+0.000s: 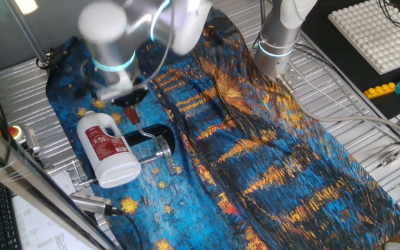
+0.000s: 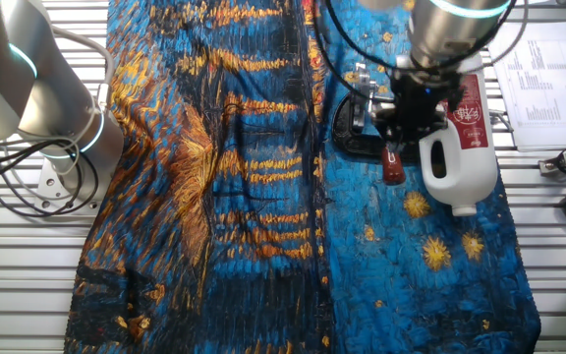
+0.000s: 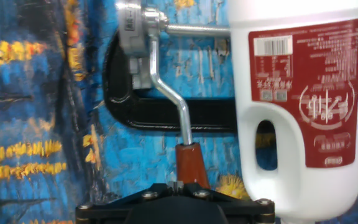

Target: Push down the lever

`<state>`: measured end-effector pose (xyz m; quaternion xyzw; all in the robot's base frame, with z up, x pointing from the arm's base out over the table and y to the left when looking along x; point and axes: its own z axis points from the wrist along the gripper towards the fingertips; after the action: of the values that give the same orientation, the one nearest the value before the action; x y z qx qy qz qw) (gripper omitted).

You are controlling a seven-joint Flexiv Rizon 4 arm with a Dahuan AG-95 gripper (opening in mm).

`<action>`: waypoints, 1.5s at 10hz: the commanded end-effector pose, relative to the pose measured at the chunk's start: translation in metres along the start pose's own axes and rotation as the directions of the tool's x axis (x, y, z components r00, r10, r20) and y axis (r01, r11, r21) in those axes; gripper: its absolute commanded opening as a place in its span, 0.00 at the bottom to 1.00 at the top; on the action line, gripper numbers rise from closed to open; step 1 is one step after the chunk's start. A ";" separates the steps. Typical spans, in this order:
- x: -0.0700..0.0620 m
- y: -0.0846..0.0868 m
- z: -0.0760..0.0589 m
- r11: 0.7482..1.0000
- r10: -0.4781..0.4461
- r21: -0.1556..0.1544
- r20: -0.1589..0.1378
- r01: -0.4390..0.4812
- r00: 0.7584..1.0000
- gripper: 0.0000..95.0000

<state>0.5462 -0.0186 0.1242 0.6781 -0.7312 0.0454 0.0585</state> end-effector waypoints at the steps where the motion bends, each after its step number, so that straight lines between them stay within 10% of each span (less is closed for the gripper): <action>1: -0.002 -0.008 0.004 1.000 -0.002 -0.003 0.004 0.002 1.000 0.00; 15: 0.004 -0.025 0.031 0.998 -0.068 0.015 -0.001 0.068 0.998 0.00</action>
<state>0.5695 -0.0288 0.0924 0.7030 -0.7075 0.0471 0.0550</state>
